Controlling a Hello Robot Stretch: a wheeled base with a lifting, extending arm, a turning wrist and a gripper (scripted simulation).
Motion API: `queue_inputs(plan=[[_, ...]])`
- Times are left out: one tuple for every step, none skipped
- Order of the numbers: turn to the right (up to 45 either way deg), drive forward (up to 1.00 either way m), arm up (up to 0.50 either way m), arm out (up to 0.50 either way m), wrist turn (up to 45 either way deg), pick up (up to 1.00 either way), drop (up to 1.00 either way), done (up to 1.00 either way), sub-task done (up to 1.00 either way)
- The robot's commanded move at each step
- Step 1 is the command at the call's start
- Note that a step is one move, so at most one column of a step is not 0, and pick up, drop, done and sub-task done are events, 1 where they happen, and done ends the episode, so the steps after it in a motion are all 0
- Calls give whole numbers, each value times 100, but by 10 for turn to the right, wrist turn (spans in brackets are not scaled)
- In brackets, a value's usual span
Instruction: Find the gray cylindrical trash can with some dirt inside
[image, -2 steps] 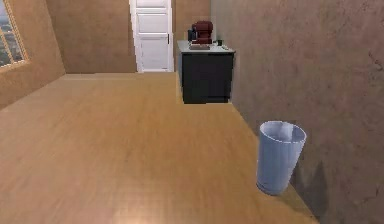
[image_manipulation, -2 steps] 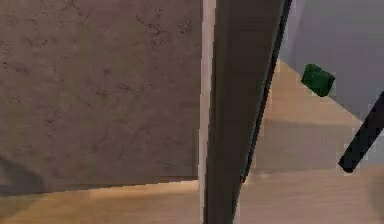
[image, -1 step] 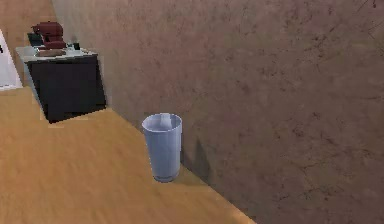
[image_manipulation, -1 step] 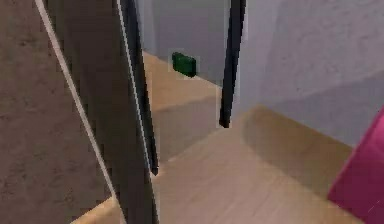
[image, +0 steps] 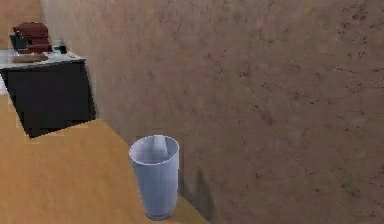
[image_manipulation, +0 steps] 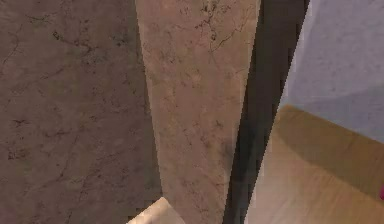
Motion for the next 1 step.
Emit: queue_inputs(plan=[[120,0,0,0,0,0,0,0,0]])
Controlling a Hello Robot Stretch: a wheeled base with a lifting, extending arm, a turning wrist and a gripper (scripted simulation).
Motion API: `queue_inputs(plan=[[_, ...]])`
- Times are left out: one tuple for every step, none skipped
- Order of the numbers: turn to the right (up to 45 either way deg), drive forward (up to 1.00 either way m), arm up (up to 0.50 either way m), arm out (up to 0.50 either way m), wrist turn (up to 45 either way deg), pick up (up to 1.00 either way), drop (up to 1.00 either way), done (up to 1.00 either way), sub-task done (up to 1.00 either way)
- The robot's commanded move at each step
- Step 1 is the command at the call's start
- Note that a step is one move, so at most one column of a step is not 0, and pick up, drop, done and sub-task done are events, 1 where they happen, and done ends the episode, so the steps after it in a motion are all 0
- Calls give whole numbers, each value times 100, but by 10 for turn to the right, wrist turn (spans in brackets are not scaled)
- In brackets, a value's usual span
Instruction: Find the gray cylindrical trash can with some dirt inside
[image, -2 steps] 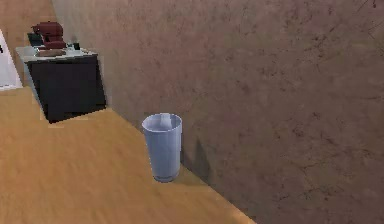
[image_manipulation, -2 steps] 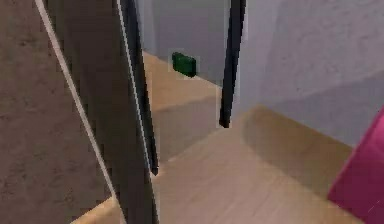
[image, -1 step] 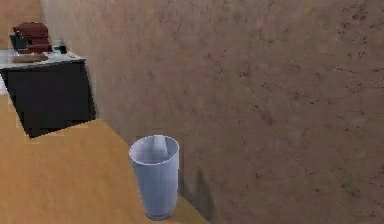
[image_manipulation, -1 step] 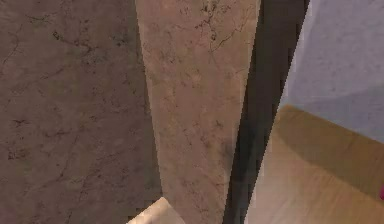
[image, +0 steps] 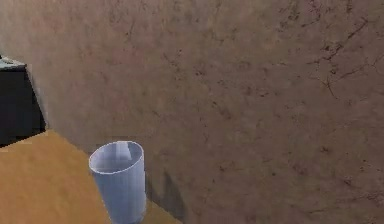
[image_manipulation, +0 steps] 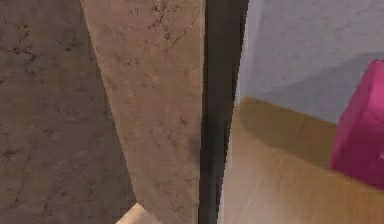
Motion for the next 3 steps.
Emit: queue_inputs(plan=[[0,25,0,0,0,0,0,0,0],[-270,0,0,0,0,0,0,0,0],[0,0,0,0,0,0,0,100,0]])
